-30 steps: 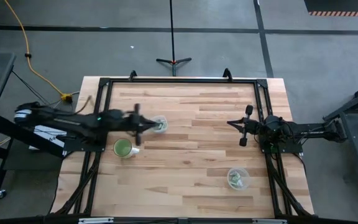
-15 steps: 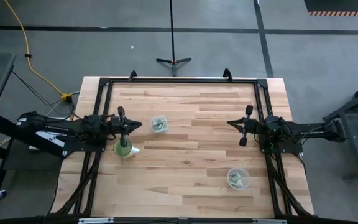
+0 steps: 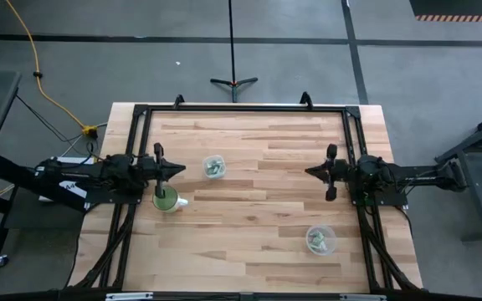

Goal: Pick and place items into bin
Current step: Return to Home Position

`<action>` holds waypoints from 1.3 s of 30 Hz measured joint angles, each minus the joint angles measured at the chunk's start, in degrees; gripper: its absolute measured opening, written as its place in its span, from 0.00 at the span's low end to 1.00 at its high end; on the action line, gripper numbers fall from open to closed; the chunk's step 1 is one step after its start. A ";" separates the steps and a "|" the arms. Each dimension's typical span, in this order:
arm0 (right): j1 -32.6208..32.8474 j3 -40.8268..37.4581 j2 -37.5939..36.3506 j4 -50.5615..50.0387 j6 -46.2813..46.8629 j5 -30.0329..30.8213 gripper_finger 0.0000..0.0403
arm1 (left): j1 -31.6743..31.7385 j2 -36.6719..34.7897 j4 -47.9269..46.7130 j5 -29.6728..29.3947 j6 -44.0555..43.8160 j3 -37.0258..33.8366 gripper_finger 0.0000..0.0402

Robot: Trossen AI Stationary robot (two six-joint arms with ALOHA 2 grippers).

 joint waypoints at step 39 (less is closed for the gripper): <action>0.07 0.02 -9.45 -2.85 1.14 -9.53 0.00 | 0.02 -0.23 0.06 2.86 -1.90 0.02 0.43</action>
